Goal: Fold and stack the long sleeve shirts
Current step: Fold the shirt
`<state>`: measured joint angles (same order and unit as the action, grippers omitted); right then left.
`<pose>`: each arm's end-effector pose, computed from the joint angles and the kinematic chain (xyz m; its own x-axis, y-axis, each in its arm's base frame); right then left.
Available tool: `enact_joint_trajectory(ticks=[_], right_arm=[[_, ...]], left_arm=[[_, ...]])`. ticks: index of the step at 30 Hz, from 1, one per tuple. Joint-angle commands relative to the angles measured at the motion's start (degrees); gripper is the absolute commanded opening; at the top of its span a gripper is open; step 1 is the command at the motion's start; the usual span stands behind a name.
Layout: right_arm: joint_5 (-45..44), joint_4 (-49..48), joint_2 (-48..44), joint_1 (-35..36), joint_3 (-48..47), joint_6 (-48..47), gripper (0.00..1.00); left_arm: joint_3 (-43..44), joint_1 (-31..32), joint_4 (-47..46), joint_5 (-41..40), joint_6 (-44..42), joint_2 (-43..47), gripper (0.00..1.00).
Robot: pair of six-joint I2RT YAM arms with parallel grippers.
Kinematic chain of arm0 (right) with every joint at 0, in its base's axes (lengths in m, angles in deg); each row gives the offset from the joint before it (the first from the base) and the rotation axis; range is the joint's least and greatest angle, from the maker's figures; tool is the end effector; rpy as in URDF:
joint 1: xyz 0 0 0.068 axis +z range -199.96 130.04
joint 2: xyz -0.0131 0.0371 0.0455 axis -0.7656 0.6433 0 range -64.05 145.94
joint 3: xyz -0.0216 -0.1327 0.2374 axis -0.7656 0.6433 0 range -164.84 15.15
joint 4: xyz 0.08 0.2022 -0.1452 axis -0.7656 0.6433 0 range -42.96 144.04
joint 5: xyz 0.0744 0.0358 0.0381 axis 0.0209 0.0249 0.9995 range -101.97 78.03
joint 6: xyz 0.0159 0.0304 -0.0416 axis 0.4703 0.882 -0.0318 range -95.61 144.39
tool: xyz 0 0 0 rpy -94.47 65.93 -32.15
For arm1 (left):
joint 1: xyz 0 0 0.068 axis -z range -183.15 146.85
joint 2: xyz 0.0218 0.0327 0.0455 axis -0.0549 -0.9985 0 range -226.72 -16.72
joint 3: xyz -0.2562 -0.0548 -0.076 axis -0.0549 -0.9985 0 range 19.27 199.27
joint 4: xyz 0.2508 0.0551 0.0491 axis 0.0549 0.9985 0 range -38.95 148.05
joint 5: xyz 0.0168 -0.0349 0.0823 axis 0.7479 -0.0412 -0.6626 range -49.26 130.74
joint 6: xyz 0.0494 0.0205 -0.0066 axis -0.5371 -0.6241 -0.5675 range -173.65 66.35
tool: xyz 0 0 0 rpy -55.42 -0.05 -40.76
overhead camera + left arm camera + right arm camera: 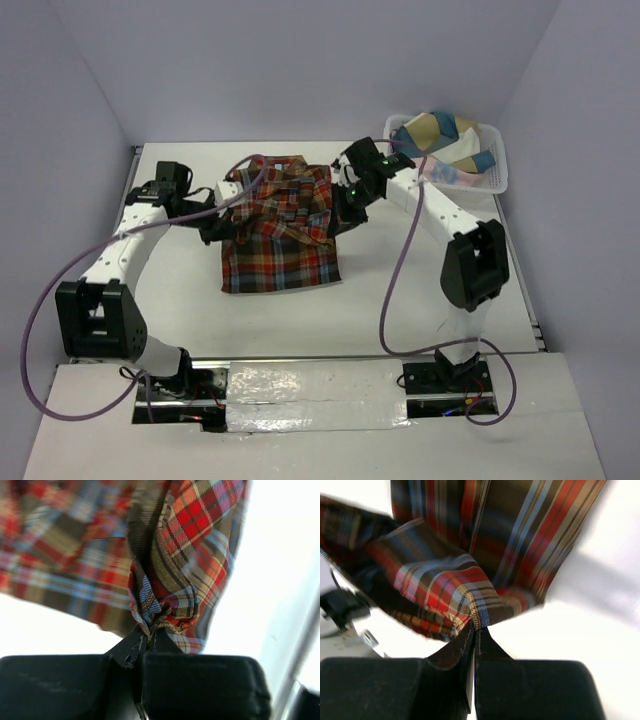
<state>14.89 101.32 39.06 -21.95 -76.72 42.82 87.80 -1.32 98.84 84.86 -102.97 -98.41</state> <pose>0.3242 0.1906 0.2854 -0.9470 -0.1843 -0.2631 -0.3003 0.7990 0.5210 0.2814 -0.0339 0.2904 -0.2959 0.5542 -0.7780 0.8978 0.4395 -0.0284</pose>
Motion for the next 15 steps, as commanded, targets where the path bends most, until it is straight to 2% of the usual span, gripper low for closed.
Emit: enact_joint_trajectory(ticks=[1,4,8,15], right_arm=[[2.33,0.47,5.94,-2.95,-8.3,-1.21,0.0],[2.94,1.96,12.98,-4.54,-17.86,-0.77,0.0],[3.65,2.85,19.39,-6.47,-22.98,0.37,0.0],[4.09,2.94,22.22,-7.79,-23.53,1.43,0.0]], left_arm=[[4.15,-1.3,-9.02,0.98,7.13,-4.52,0.0],[6.86,-1.65,-10.08,-1.4,7.48,-9.34,0.0],[11.09,-3.05,-10.7,-1.93,9.15,-15.24,0.0],[16.63,-3.14,-10.53,-2.46,7.32,-23.69,0.0]])
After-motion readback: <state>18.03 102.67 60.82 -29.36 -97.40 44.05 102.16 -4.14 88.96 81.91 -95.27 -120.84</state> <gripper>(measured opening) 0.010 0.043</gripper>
